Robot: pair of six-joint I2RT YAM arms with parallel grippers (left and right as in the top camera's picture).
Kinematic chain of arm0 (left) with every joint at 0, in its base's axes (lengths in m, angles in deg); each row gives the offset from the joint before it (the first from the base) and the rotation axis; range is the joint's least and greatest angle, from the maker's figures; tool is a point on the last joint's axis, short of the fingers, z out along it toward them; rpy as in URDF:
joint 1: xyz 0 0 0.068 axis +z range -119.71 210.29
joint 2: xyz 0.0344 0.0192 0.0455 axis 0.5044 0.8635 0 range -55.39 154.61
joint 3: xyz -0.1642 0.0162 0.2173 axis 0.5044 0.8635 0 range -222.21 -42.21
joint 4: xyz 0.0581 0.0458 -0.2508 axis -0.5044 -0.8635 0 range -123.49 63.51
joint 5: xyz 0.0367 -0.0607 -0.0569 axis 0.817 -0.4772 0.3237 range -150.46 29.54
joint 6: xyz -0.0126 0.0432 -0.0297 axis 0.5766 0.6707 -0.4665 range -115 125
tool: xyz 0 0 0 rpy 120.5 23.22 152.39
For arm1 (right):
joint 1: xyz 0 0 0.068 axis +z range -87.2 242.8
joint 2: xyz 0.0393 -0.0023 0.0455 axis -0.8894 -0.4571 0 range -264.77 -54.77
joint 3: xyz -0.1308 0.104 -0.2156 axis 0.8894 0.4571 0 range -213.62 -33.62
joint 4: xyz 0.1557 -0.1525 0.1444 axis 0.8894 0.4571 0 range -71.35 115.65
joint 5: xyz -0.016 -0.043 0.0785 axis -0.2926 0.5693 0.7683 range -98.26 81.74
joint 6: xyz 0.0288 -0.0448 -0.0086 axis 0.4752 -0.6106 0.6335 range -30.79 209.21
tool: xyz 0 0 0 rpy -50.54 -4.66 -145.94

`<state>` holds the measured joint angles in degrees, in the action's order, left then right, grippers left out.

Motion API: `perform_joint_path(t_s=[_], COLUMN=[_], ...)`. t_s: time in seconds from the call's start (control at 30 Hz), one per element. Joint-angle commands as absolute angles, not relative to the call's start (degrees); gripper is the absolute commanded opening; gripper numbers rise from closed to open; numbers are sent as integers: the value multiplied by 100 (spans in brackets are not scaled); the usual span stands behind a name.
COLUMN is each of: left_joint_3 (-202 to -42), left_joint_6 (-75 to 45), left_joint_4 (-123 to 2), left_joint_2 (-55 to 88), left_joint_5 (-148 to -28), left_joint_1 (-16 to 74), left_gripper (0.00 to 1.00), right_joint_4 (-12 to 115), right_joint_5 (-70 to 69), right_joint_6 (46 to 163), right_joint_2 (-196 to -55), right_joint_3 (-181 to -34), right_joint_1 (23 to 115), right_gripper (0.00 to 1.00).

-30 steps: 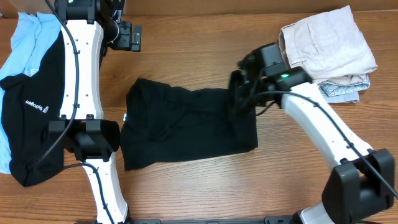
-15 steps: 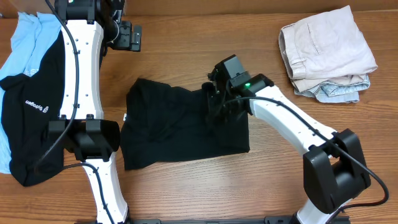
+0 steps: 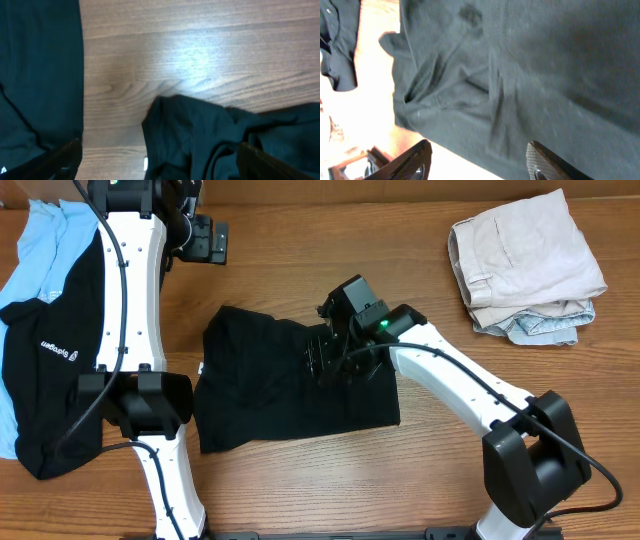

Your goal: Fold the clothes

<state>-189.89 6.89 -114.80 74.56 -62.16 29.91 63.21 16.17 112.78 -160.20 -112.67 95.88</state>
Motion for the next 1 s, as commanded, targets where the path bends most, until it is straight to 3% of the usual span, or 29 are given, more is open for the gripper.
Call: perform_joint_path(t_s=[0.0, 0.27, 0.33, 0.4, 0.97], left_joint_3=[-19131, -18834, -18235, -17903, -15042], left_joint_6=[720, 720, 864, 982, 1929], left_joint_4=[-11598, -12088, -12132, -12086, -10691], left_joint_2=[7360, 7362, 7362, 7362, 7358], left_joint_5=[-6305, -6375, -6644, -6825, -7555], left_joint_1=[3000, 3002, 3002, 3000, 3002], left_gripper=[100, 100, 100, 100, 100], right_joint_4=[6648, 7663, 7684, 7706, 8310], right_joint_5=[1425, 203, 170, 190, 229], right_joint_6=[11171, 11173, 11171, 11167, 10872], right_joint_2=[-15642, -15631, -15631, -15631, -15631], right_joint_3=[-11710, -11728, -11728, -11728, -11728], right_joint_1=[9450, 9354, 9138, 9000, 7846], right_gripper=[67, 68, 79, 82, 83])
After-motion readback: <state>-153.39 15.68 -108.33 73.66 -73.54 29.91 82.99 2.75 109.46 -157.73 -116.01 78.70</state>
